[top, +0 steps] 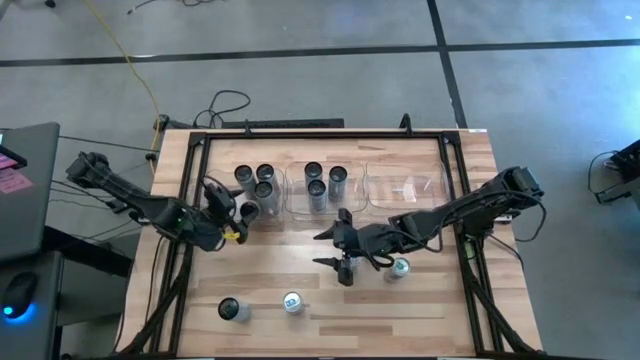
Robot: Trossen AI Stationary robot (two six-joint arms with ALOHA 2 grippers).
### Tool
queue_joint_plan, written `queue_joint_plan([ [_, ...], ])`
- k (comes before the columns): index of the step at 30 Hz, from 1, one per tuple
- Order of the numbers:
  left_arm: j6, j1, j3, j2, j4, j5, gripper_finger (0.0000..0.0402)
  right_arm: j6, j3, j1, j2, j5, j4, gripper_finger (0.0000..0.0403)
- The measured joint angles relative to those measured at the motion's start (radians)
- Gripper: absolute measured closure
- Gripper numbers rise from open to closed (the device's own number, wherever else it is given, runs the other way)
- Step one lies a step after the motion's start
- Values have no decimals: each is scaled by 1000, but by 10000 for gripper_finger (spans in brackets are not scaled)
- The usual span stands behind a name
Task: Sort soda cans
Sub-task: Put the green soda can into the left transparent bin
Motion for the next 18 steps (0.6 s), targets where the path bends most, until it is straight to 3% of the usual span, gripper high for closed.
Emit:
queue_joint_plan([
  [11,49,-175,244,-48,-239,24,42,8,0,34,0,14,7,117],
  [18,79,-256,343,-47,-256,17,42,12,0,37,0,14,15,117],
])
